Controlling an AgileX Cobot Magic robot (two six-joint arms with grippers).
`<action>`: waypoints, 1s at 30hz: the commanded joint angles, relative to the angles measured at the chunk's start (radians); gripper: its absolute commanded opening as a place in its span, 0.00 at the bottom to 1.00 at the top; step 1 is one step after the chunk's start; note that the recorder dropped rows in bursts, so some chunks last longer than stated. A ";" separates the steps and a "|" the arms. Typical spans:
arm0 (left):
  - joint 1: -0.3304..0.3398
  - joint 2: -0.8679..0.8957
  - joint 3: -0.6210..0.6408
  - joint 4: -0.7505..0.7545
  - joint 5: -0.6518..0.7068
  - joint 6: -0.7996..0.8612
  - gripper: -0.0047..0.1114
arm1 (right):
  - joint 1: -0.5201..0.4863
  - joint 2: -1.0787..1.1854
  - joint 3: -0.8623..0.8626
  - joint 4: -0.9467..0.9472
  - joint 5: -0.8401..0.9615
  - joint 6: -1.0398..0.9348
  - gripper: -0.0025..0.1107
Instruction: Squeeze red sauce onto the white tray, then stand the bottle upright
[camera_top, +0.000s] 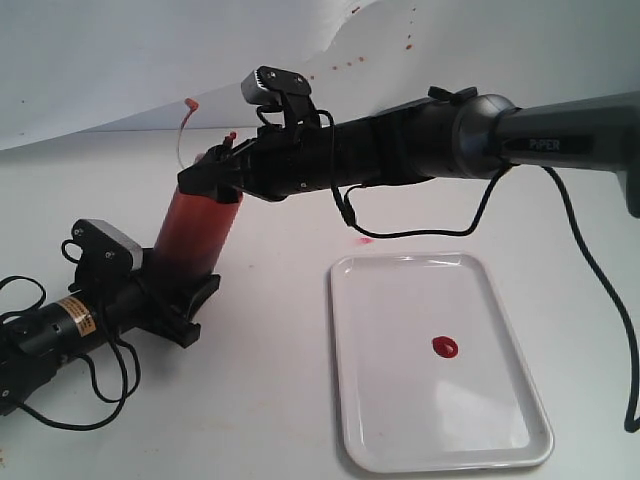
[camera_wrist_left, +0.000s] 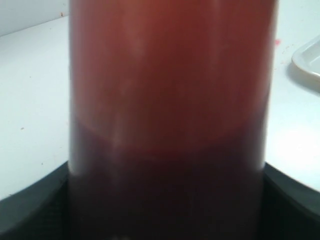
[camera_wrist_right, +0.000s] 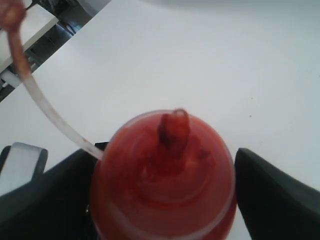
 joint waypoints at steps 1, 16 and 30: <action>0.001 -0.007 -0.004 -0.036 -0.070 0.001 0.19 | 0.011 -0.002 -0.007 -0.025 0.042 -0.040 0.29; 0.001 -0.007 -0.004 -0.055 -0.070 0.001 0.77 | 0.069 -0.002 -0.007 -0.009 -0.156 -0.334 0.29; 0.001 -0.033 0.038 -0.129 -0.070 -0.007 0.77 | 0.081 -0.004 -0.007 -0.011 -0.190 -0.339 0.59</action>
